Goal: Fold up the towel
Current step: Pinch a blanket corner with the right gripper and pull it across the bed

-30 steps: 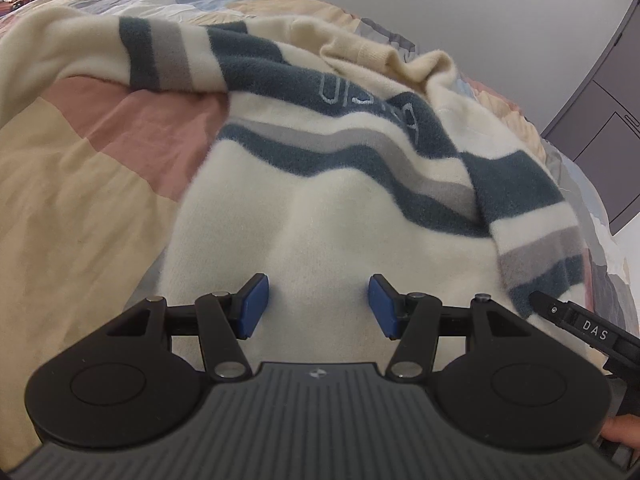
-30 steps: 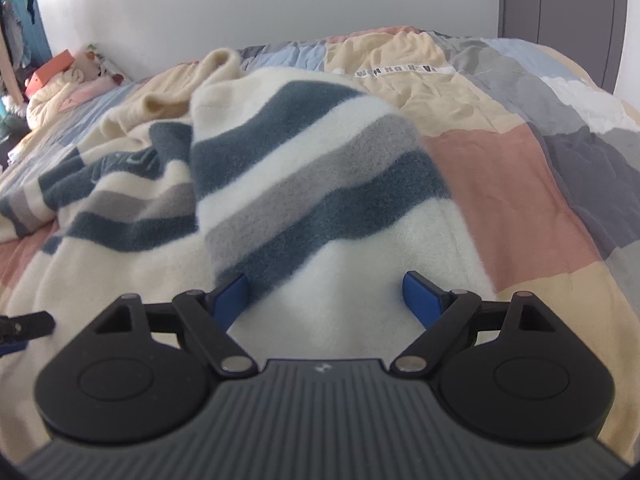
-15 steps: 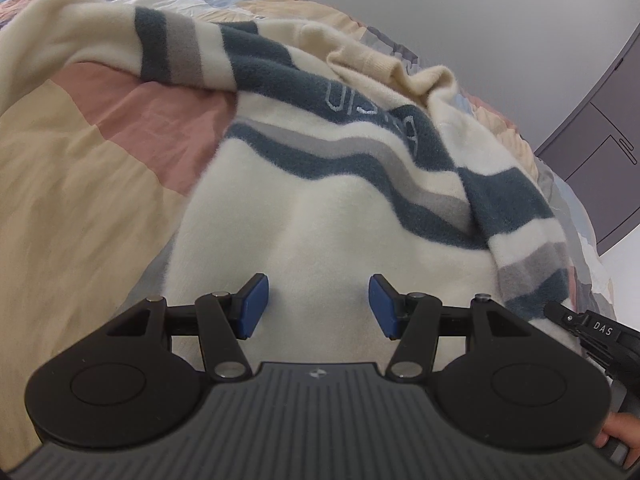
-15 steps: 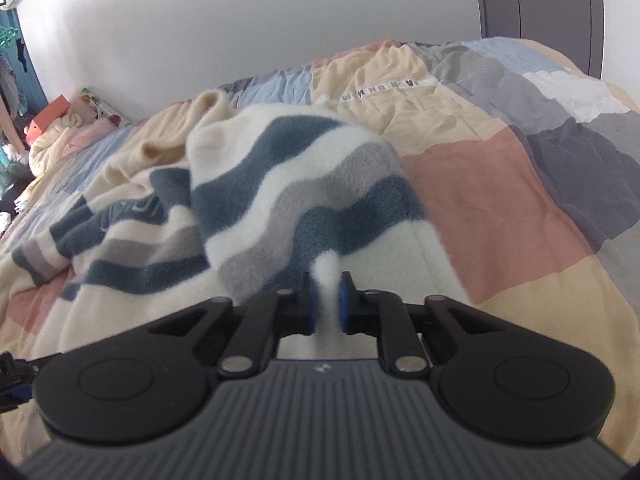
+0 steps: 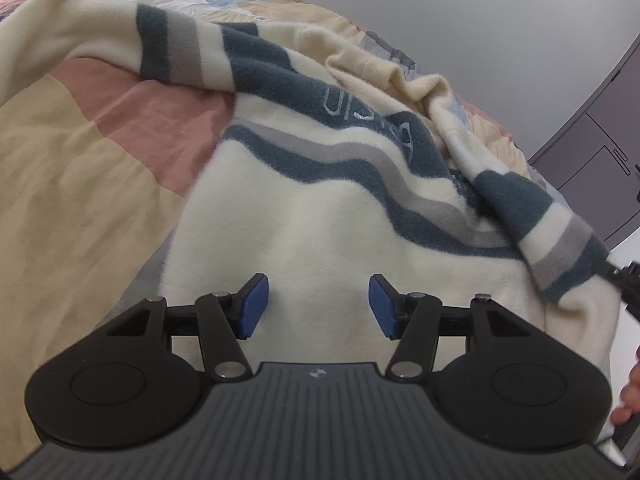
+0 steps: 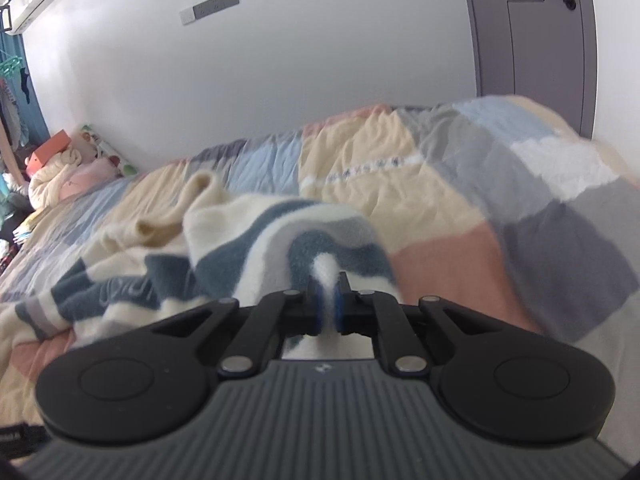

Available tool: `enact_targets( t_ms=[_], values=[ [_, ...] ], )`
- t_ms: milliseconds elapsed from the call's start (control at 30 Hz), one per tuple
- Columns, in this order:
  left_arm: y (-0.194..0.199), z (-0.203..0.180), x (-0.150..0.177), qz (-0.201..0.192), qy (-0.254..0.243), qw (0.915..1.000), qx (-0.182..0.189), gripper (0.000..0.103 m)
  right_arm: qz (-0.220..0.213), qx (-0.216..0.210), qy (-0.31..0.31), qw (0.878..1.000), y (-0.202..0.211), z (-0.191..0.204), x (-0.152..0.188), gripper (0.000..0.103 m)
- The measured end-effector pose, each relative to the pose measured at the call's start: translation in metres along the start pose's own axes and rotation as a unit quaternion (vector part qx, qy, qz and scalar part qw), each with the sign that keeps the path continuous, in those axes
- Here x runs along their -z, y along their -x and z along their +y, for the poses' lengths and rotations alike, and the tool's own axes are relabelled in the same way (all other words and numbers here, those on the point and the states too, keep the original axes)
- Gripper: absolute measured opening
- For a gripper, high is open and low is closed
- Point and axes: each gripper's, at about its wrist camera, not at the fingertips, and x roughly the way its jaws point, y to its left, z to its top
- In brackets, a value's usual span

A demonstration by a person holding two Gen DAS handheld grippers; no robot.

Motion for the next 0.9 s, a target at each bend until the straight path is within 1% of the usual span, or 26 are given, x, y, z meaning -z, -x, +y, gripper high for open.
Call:
enact_targets(
  t_ms=[133,233,300,367,467,533,567,633,700,833,900],
  values=[
    [0.000,0.002,-0.001,0.000,0.007,1.0000,0.005,0.062,-0.018,0.027,0.021,0.999,-0.014,-0.016,-0.042,0.009],
    [0.000,0.002,-0.001,0.000,0.009,0.9999,0.008,0.062,-0.022,0.051,0.024,0.998,-0.033,-0.029,-0.079,0.009],
    [-0.001,0.002,-0.002,-0.001,0.009,0.9999,0.009,0.062,-0.033,0.068,0.028,0.997,-0.045,-0.035,-0.107,0.009],
    [-0.001,0.002,-0.002,0.000,0.009,0.9999,0.010,0.062,-0.040,0.077,0.023,0.996,-0.057,-0.041,-0.134,0.009],
    [-0.003,0.003,-0.003,0.001,0.012,0.9999,0.012,0.062,-0.056,0.073,0.012,0.996,-0.075,-0.044,-0.168,0.008],
    [-0.004,0.003,-0.003,0.002,0.013,0.9998,0.015,0.062,-0.067,0.082,0.041,0.994,-0.089,-0.039,-0.185,0.009],
    [-0.005,0.003,-0.004,0.004,0.013,0.9998,0.016,0.062,-0.069,0.079,0.063,0.992,-0.098,-0.035,-0.190,0.009],
    [-0.006,0.003,-0.004,0.005,0.014,0.9997,0.019,0.062,-0.063,0.075,0.076,0.992,-0.118,-0.035,-0.193,0.009],
    [-0.010,0.003,-0.005,0.006,0.011,0.9997,0.019,0.062,-0.041,0.075,0.067,0.994,-0.144,-0.043,-0.186,0.009],
    [-0.020,0.003,-0.008,0.010,0.005,0.9998,0.016,0.062,0.011,0.099,0.081,0.992,-0.194,-0.064,-0.155,0.011],
    [-0.024,0.003,-0.009,0.012,0.001,0.9998,0.013,0.062,0.025,0.101,0.058,0.993,-0.210,-0.085,-0.137,0.013]
  ],
)
